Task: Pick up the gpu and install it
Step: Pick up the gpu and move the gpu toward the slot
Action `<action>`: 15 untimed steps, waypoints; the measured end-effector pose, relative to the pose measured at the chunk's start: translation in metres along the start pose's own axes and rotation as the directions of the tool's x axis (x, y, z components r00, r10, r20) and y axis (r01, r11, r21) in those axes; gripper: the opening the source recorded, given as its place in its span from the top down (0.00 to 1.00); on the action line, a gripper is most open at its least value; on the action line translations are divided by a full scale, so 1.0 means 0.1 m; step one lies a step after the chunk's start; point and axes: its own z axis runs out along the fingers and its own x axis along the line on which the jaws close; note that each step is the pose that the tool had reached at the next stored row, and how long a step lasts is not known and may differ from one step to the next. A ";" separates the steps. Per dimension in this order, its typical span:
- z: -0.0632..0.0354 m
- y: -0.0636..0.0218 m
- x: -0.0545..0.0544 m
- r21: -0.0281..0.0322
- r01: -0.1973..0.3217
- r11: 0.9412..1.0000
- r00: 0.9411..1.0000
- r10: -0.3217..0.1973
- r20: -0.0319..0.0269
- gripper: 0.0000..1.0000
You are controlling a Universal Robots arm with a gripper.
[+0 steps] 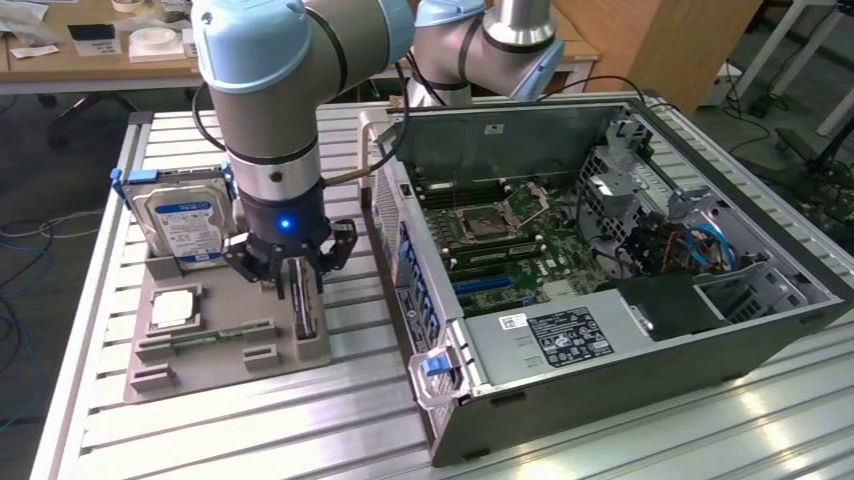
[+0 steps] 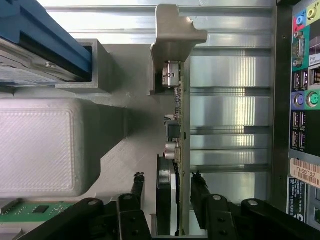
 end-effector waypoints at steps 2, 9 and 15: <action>0.000 0.000 0.00 0.000 0.000 1.000 1.000 0.000 0.000 0.58; 0.000 0.000 0.00 0.000 0.000 1.000 1.000 0.000 0.000 0.66; 0.005 0.000 0.00 0.000 0.000 1.000 1.000 0.000 0.000 0.72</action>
